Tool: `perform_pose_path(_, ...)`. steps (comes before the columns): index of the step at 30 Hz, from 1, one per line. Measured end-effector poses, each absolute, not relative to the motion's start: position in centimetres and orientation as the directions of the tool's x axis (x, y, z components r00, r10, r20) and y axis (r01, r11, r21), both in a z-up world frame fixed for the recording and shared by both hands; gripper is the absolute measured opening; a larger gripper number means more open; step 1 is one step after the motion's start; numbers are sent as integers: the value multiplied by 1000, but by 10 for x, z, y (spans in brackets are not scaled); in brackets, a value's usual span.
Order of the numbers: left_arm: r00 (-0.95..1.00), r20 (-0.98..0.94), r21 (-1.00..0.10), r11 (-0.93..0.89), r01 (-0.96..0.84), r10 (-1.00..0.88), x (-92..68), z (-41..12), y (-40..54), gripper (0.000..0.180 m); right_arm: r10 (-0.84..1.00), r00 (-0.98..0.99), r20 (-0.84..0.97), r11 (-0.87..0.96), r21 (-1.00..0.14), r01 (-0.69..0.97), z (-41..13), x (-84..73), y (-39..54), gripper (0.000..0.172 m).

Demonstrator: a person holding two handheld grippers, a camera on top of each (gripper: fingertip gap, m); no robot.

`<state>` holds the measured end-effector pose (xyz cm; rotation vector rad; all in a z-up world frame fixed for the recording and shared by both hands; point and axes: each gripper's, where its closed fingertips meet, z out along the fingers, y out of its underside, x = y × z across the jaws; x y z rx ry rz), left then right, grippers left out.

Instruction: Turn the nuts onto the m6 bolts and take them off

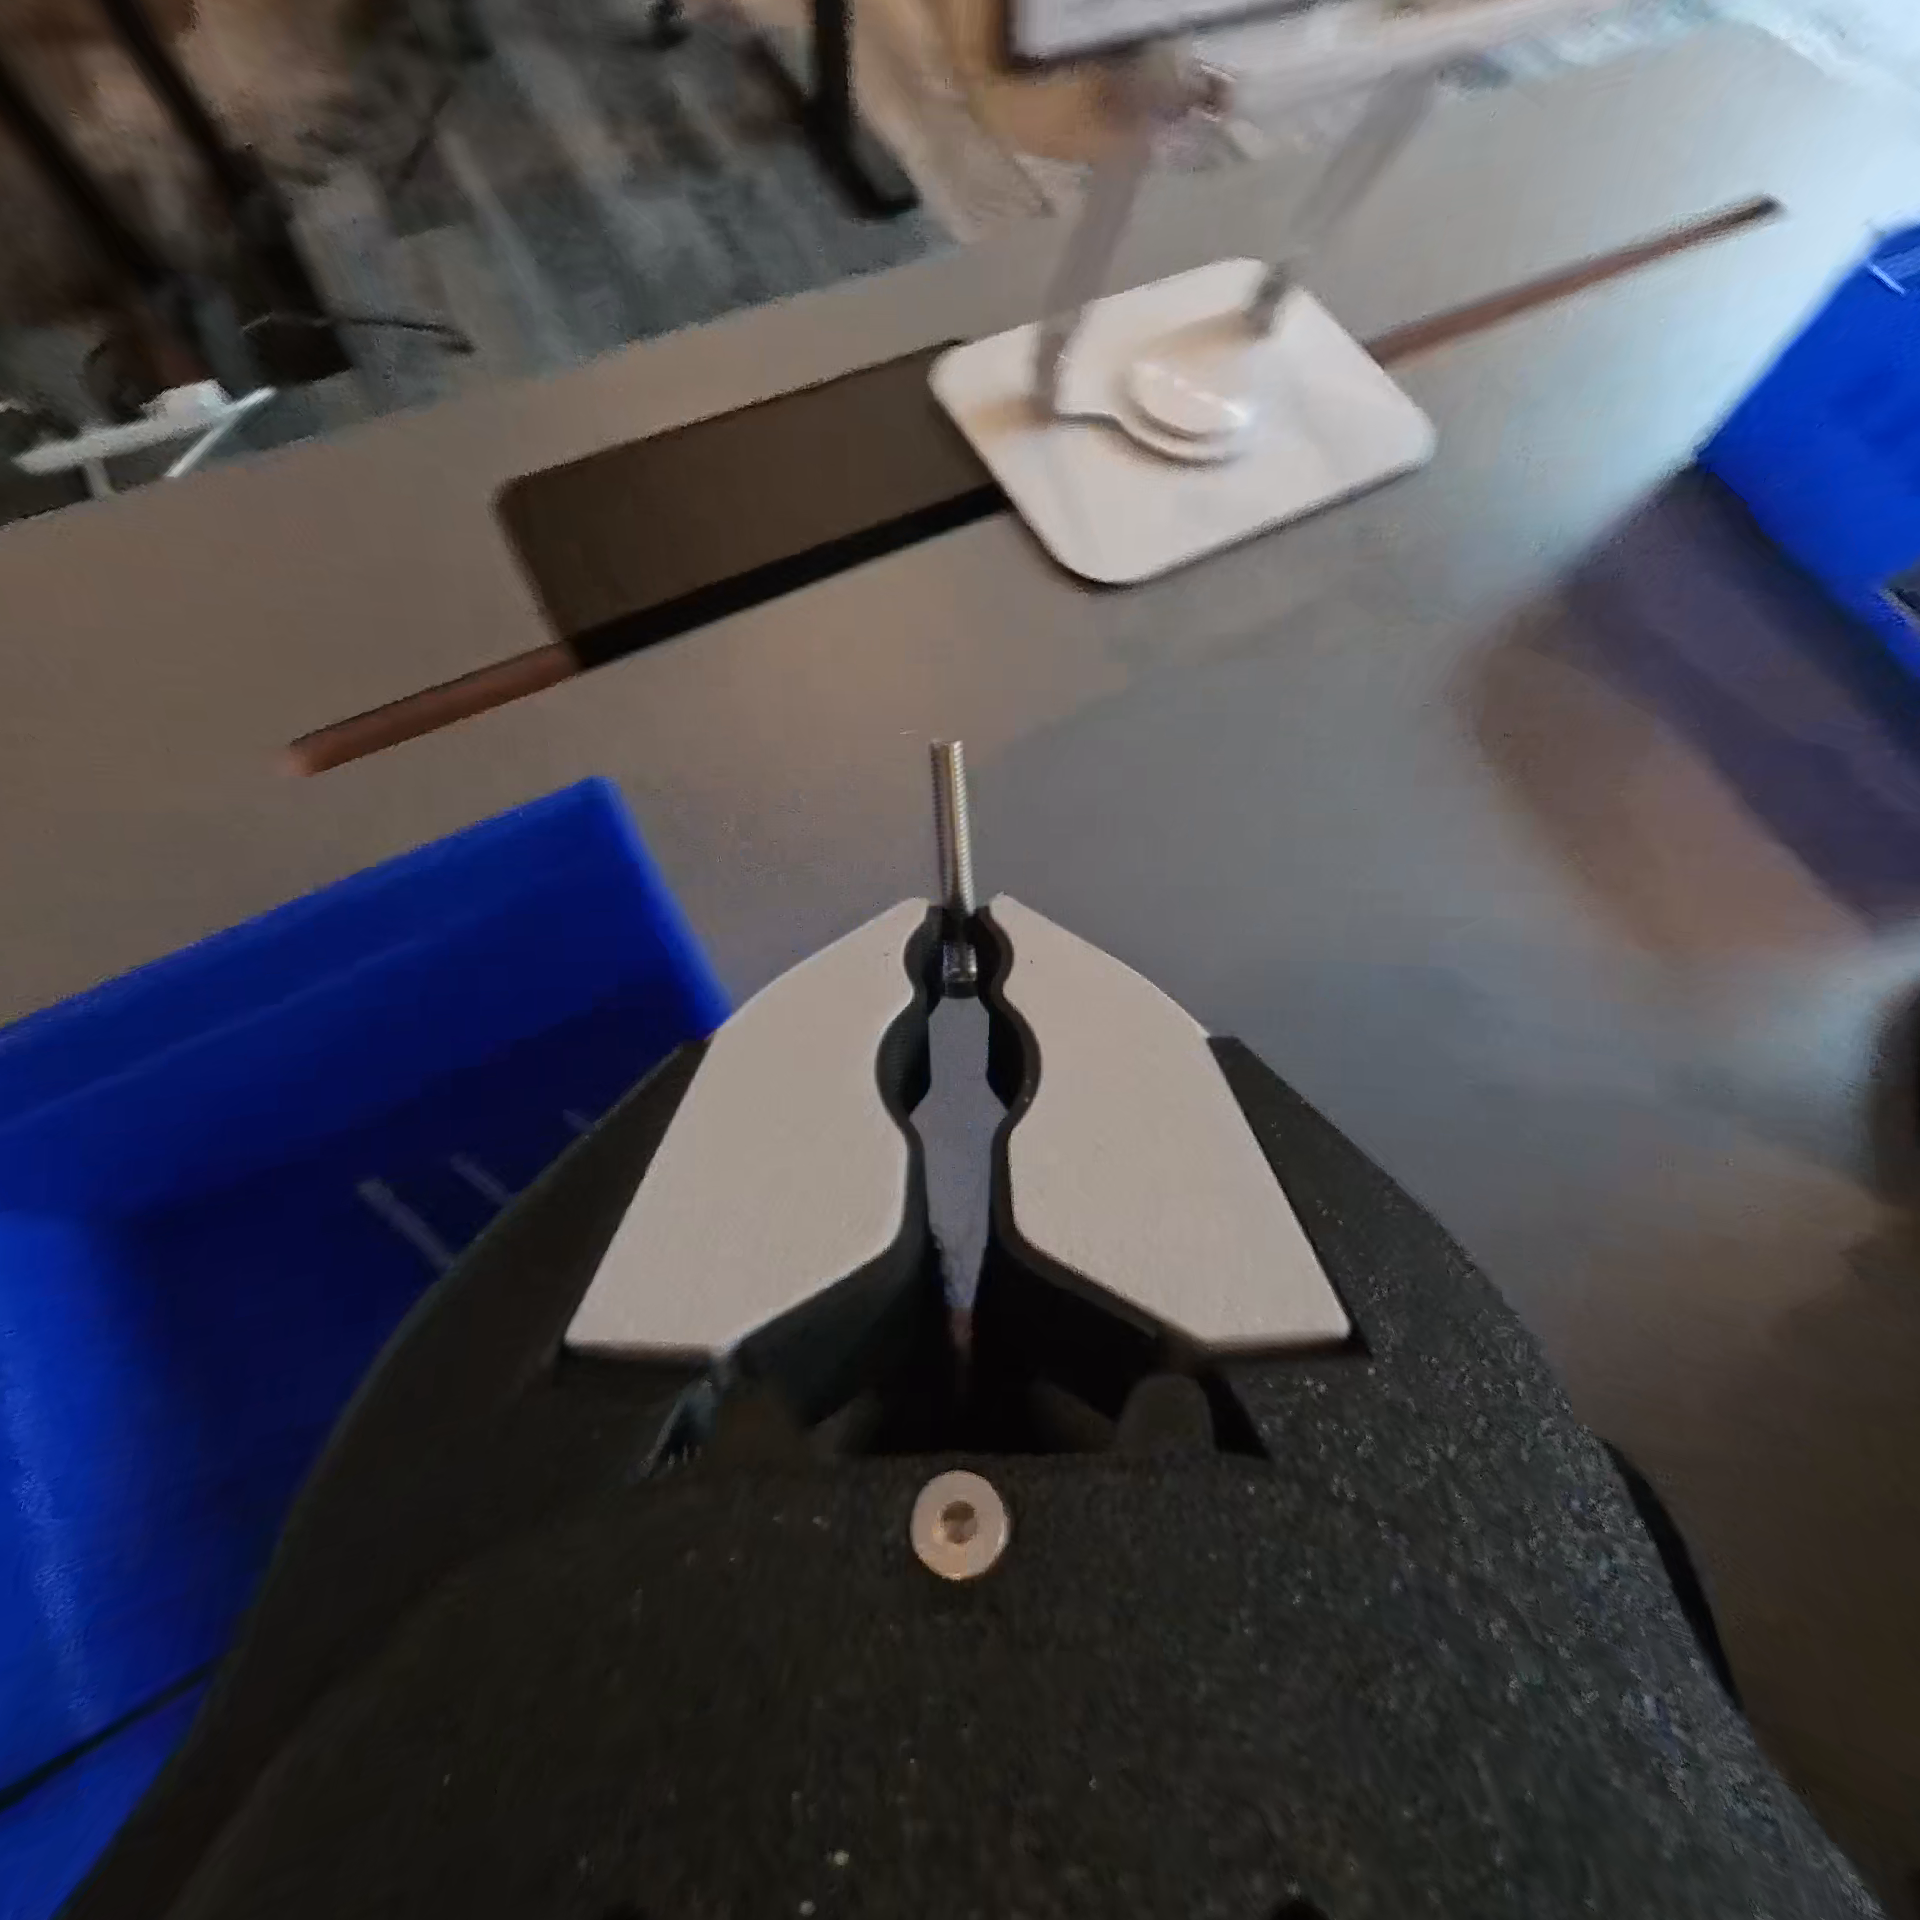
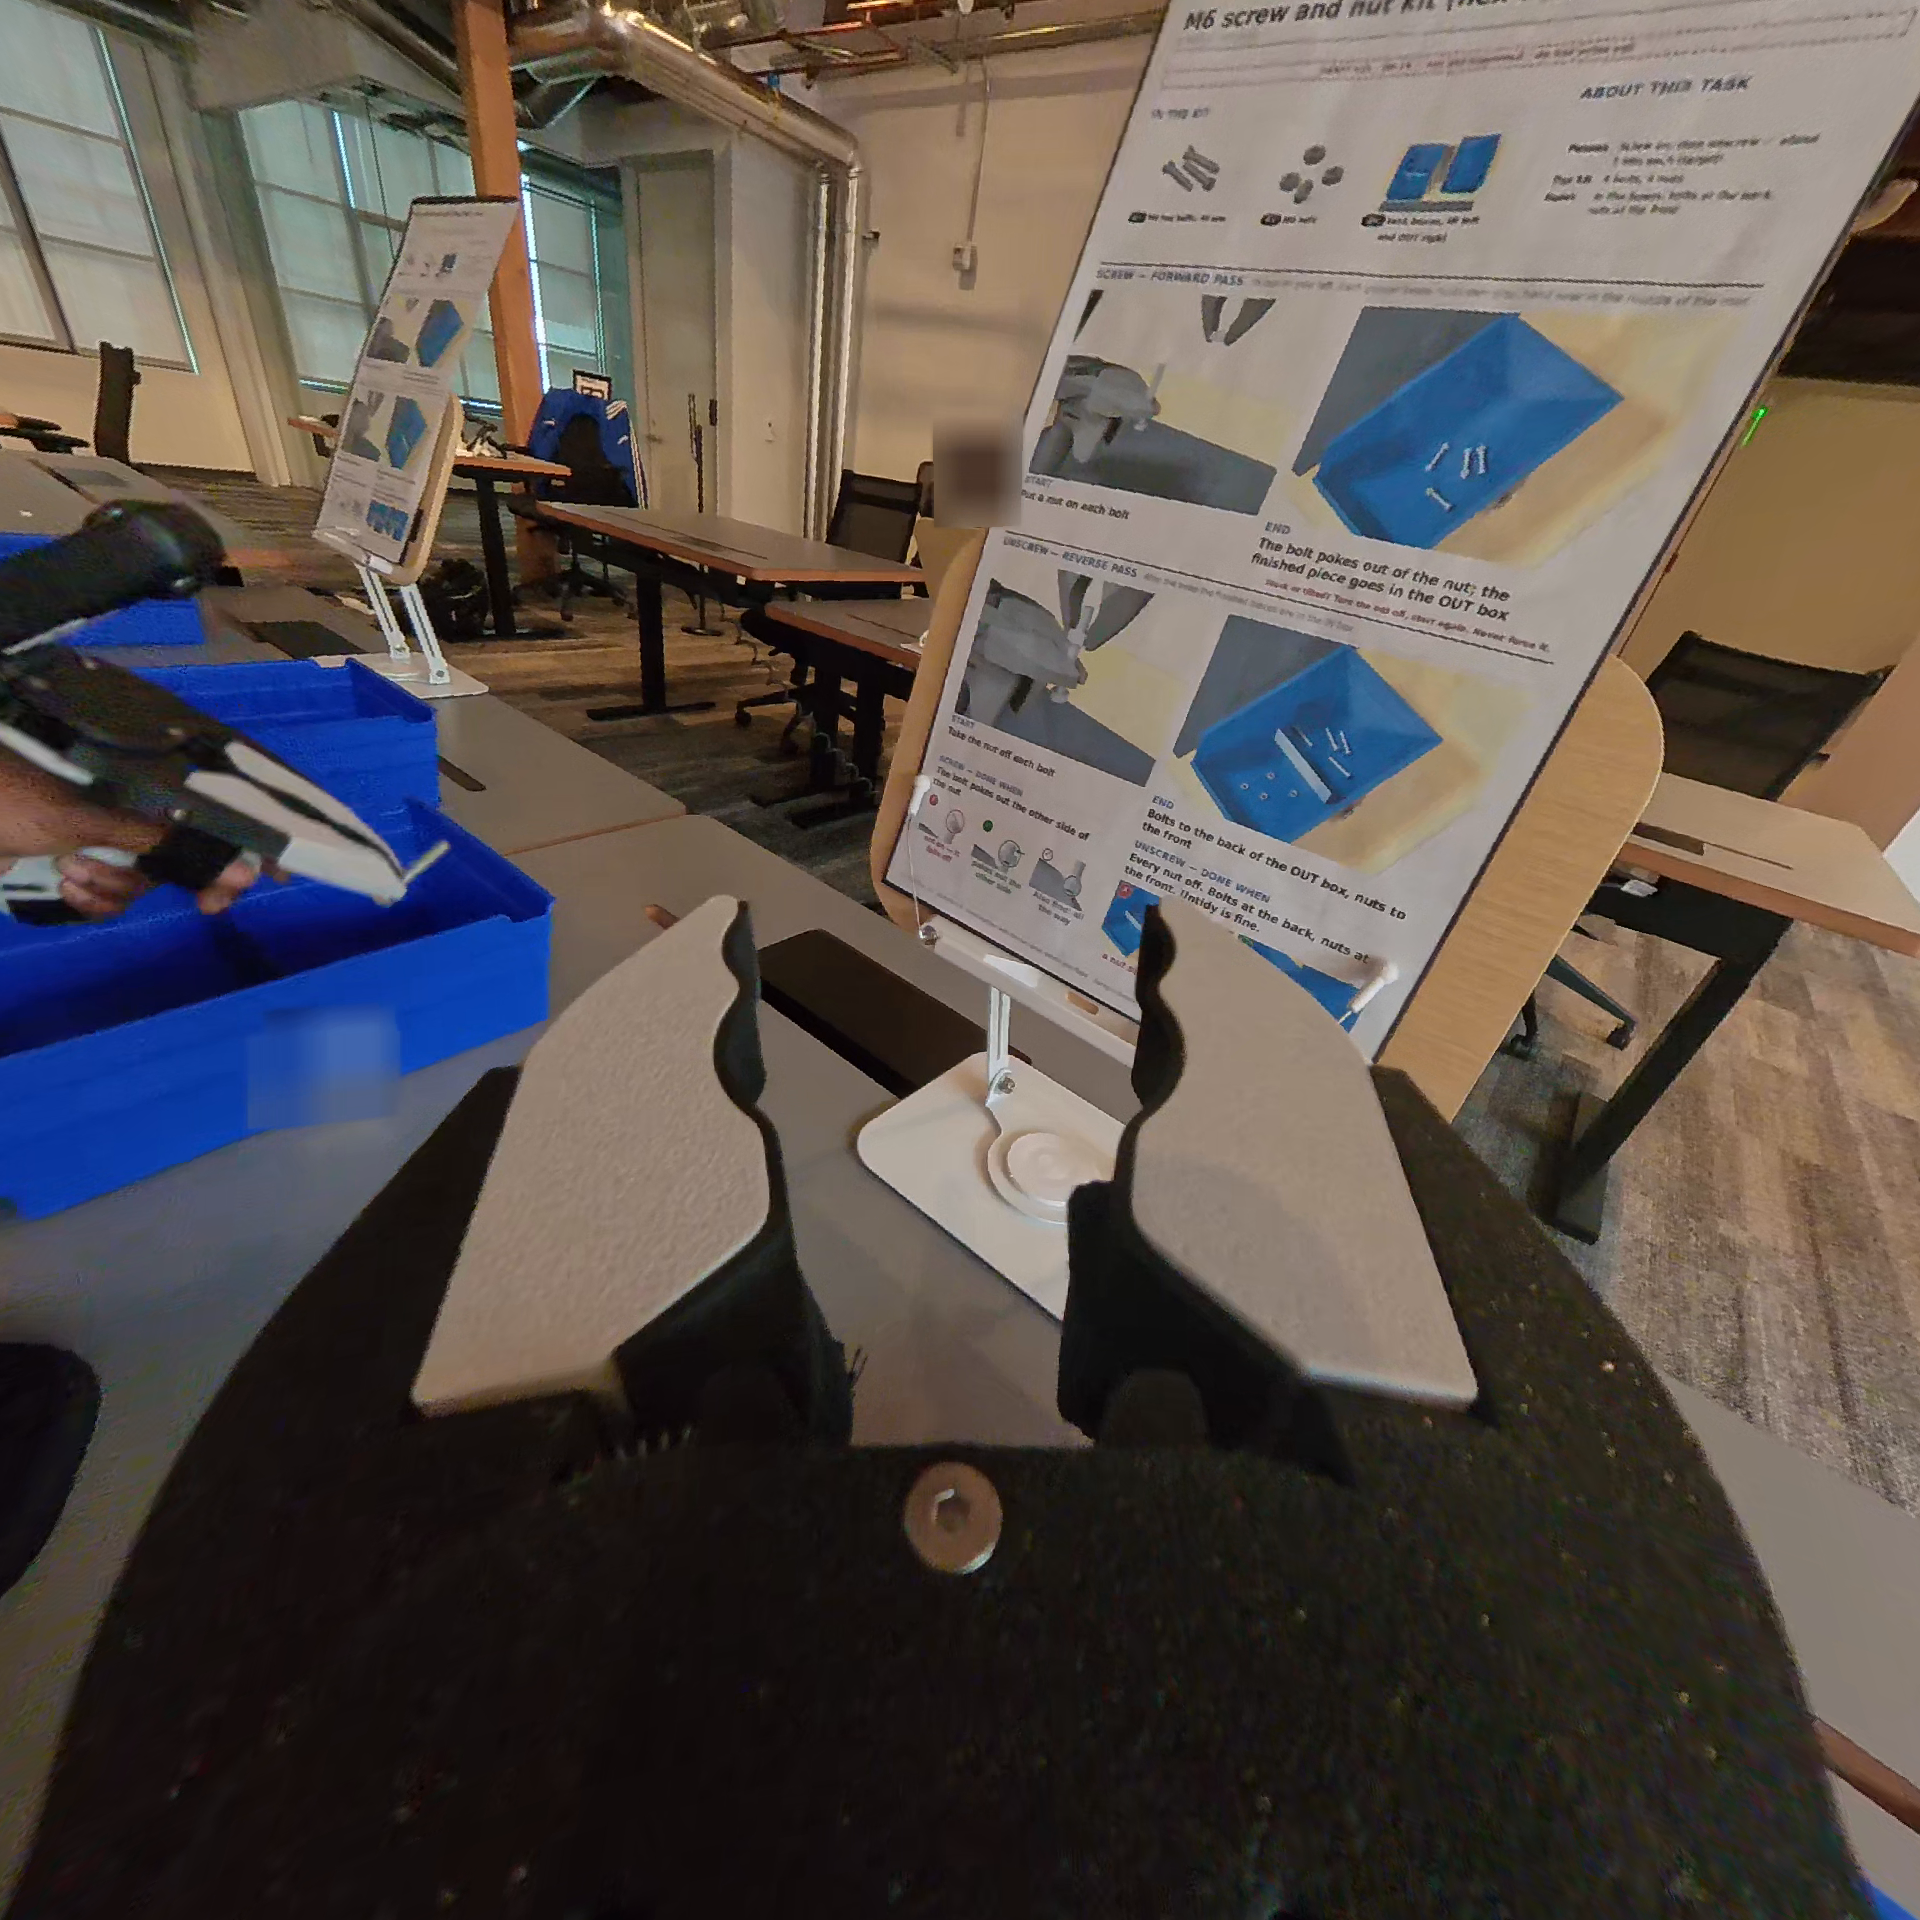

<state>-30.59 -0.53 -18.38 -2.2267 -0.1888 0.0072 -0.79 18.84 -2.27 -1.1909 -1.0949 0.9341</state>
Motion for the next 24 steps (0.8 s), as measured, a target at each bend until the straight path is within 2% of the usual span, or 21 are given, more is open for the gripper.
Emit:
perform_pose_path(5,1000,-9,-736,-677,-14,-11,-221,-217,0,5,965,208,160,162,-987,7,-22,-8,181,69)
perform_pose_path(10,999,-29,-647,-762,-33,-19,-164,-275,-5,5,963,205,173,174,-985,14,-21,-6,178,69)
perform_pose_path(14,999,-41,-533,-845,-36,-17,-136,-317,-16,5,967,192,169,173,-985,-6,-17,-3,174,69)
perform_pose_path(24,997,-75,-413,-910,-48,-19,-108,-337,-25,5,968,198,156,168,-985,-47,-9,10,175,68)
